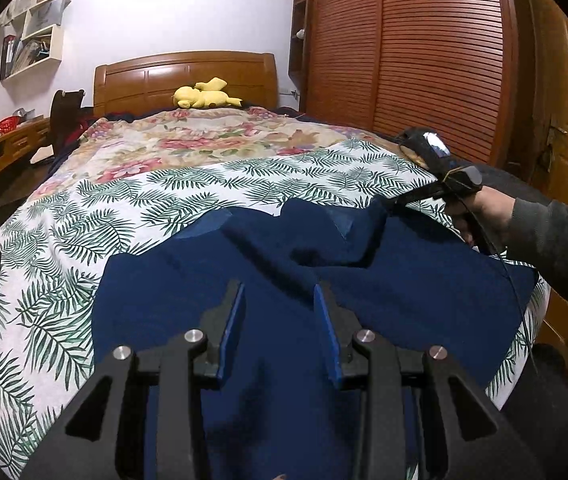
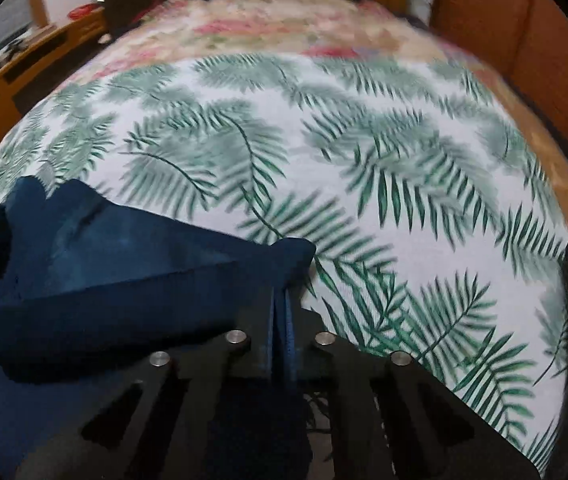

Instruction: Fold large clothes

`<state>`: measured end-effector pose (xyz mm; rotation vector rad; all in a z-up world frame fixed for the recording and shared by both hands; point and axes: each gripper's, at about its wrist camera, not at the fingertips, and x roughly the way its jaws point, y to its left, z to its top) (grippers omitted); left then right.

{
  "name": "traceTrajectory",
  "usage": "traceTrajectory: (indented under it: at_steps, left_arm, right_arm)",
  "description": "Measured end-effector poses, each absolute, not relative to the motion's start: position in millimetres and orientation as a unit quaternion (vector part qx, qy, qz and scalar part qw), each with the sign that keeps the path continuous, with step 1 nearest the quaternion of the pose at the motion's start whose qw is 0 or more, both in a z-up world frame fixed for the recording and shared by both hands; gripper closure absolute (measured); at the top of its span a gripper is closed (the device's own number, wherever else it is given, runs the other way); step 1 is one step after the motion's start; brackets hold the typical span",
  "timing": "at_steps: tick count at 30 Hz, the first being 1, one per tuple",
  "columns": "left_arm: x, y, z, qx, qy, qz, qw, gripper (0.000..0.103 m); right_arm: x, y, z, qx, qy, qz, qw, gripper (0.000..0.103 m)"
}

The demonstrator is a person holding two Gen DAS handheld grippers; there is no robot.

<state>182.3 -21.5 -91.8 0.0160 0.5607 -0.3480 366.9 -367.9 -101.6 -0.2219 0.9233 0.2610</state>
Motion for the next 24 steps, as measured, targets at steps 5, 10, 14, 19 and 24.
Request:
traceTrajectory:
  at_steps: [5,10,14,19,24]
  left_arm:
    - [182,-20,-92,0.009,0.275,-0.171,0.946,0.069]
    - [180,-17,-88,0.005,0.271,-0.167,0.948,0.069]
    - [179,-14,-87,0.004,0.270,-0.165,0.949,0.069]
    - [179,-10,-86,0.001,0.269,-0.161,0.950,0.069]
    - [179,-6,-86,0.001,0.269,-0.157,0.950,0.069]
  right_arm:
    - [366,-388,-90,-0.126,0.429,0.037,0.894,0.102]
    - [355,-376,-81,-0.156,0.413,0.026,0.897,0.083]
    - [339,-339,-61,-0.155,0.381,0.105,0.905,0.069]
    - [318,-273,-57,-0.143,0.389,0.224,0.882,0.068]
    - [309,-213,-84,-0.165,0.424,0.286,0.843,0.068]
